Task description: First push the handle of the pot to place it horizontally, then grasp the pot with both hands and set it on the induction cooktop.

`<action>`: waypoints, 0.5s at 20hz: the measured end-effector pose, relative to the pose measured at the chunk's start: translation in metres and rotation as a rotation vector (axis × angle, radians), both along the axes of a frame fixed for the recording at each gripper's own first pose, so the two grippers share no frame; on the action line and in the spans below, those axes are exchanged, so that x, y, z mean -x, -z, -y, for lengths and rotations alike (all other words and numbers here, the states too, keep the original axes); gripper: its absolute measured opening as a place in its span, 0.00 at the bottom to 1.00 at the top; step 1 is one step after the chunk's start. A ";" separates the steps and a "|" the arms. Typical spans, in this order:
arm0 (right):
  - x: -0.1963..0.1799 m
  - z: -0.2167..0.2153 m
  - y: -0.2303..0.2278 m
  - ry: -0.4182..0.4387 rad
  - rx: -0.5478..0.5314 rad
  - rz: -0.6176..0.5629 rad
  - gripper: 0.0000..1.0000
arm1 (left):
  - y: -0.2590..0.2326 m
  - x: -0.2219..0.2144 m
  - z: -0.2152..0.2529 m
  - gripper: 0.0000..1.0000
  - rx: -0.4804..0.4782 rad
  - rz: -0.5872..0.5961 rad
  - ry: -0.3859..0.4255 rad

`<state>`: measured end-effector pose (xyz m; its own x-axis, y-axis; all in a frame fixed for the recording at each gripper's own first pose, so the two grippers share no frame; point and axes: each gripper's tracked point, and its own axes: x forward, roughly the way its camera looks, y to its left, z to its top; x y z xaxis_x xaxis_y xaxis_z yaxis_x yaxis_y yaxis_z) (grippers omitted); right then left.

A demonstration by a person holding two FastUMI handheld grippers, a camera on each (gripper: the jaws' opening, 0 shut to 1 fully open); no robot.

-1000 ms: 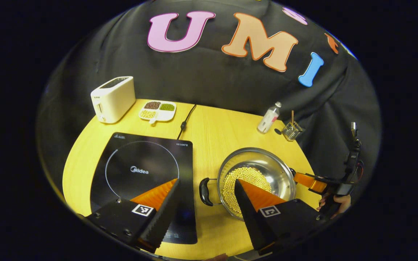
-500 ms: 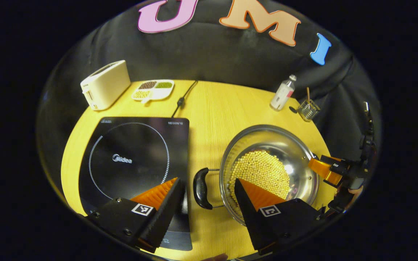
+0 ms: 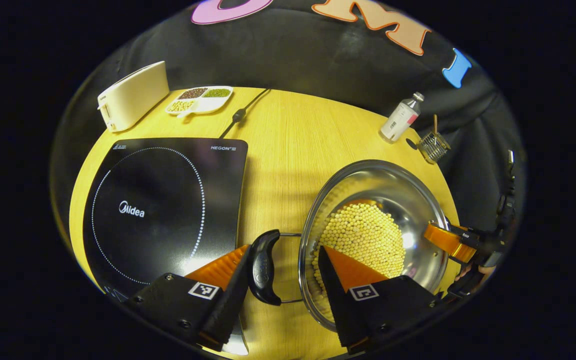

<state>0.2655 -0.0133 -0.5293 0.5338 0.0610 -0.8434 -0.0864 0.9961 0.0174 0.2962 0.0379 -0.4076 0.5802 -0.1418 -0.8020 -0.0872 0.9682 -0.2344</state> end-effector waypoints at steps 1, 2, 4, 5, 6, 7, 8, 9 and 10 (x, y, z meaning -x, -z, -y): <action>0.000 -0.001 0.002 0.000 -0.002 -0.007 0.76 | 0.003 0.000 0.001 0.79 -0.001 -0.009 0.006; -0.001 0.000 0.006 0.001 0.005 -0.015 0.75 | 0.008 0.001 0.002 0.84 0.001 -0.025 0.009; 0.001 0.008 0.007 0.013 0.013 -0.030 0.67 | 0.011 0.000 -0.002 0.71 0.001 -0.040 -0.007; 0.001 0.007 0.005 0.027 -0.015 -0.042 0.65 | 0.015 -0.002 0.001 0.67 0.016 -0.028 -0.008; 0.003 0.006 0.007 0.037 -0.042 -0.054 0.64 | 0.013 -0.002 0.001 0.63 0.029 -0.033 0.003; 0.001 0.005 0.008 0.040 -0.061 -0.061 0.60 | 0.012 -0.002 0.001 0.62 0.035 -0.028 0.014; 0.000 0.005 0.008 0.048 -0.070 -0.067 0.58 | 0.012 -0.003 0.001 0.60 0.038 -0.024 0.018; 0.001 0.005 0.008 0.057 -0.080 -0.071 0.54 | 0.011 -0.002 0.001 0.59 0.035 -0.027 0.021; 0.003 0.005 0.011 0.069 -0.088 -0.080 0.54 | 0.011 -0.001 0.001 0.57 0.032 -0.031 0.023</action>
